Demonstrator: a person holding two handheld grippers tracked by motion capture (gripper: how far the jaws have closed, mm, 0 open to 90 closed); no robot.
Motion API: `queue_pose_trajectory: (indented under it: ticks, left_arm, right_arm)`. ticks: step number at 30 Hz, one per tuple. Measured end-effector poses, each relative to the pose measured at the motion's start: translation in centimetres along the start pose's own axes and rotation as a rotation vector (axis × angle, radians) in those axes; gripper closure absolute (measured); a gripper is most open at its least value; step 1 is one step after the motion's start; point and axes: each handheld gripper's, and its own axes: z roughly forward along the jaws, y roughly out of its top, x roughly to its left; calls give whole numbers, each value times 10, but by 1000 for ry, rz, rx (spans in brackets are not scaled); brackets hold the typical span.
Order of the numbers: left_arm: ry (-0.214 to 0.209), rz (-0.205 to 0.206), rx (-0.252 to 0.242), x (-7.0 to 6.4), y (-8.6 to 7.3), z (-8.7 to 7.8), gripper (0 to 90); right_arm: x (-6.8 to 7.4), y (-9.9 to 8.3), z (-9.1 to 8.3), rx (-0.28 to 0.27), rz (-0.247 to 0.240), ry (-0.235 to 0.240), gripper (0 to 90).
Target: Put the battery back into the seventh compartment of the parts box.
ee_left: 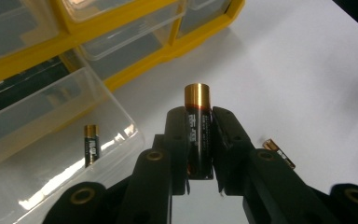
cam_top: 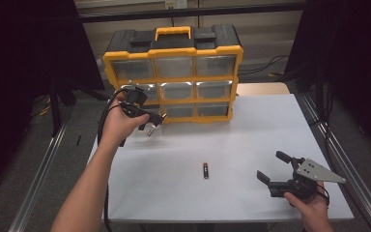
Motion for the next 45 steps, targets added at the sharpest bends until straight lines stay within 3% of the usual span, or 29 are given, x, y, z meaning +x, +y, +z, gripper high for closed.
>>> queue_pose_trajectory:
  ticks: [8,15,30,39,40,45]
  left_arm:
    - [20,-11,6,9,0,-4,772]
    - [44,-51,-14,16,-1,-3,772]
    - [103,-70,-14,31,-3,-3,772]
    - [116,-84,-7,39,-5,-2,771]
    - [111,-67,11,41,-5,-2,771]
    - [134,-81,7,46,-6,-1,771]
  right_arm:
    - [0,0,0,0,-1,0,25]
    - [0,0,0,-1,-1,0,25]
    - [0,0,0,-3,-5,2,25]
    - [0,0,0,-2,-5,3,25]
    - [0,0,0,-2,-4,4,25]
    - [1,0,0,-3,-3,2,25]
